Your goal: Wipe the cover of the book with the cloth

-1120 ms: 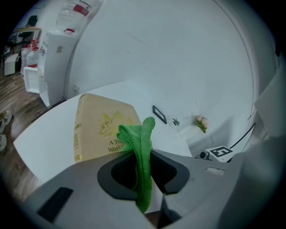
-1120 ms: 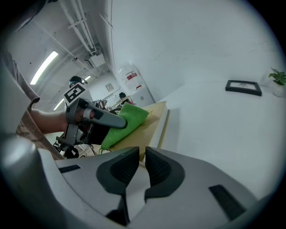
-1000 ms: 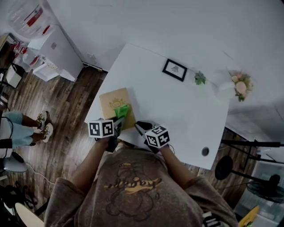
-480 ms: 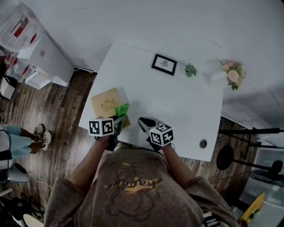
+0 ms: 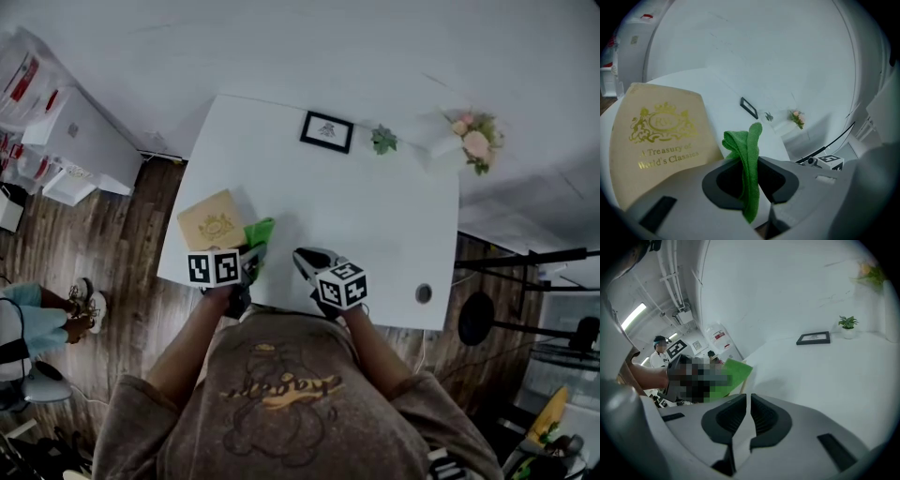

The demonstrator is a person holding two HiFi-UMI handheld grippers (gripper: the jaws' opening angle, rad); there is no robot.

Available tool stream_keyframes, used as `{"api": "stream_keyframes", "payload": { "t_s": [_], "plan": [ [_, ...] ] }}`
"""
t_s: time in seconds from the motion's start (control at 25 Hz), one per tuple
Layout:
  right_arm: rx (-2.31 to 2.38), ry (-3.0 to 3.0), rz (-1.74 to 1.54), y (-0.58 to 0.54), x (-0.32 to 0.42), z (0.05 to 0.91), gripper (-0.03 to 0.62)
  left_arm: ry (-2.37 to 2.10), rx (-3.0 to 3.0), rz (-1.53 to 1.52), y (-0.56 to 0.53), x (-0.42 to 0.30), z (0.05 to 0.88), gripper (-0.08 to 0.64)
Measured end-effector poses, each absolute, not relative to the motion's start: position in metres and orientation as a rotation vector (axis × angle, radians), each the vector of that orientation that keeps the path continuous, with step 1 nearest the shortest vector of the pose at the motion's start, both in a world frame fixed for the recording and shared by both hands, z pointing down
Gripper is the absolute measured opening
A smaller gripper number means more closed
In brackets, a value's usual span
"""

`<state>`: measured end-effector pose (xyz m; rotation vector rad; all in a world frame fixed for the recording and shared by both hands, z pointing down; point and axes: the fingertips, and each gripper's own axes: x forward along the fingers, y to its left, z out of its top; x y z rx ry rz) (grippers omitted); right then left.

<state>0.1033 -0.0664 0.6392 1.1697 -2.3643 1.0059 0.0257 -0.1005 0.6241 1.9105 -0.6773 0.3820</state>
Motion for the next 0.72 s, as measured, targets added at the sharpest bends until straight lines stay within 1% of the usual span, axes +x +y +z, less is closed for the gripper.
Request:
{"api": "stream_keyframes", "payload": {
  "t_s": [0.4, 0.72],
  "plan": [
    [1.257, -2.344, 1.003, -0.069, 0.125, 0.635, 0.015, -0.574, 1.923, 0.285, -0.104, 0.055, 0.606, 0.069],
    [1.239, -2.354, 0.998, -0.078, 0.116, 0.636, 0.012, -0.569, 1.983, 0.187, -0.128, 0.048, 0.571, 0.069]
  ]
}}
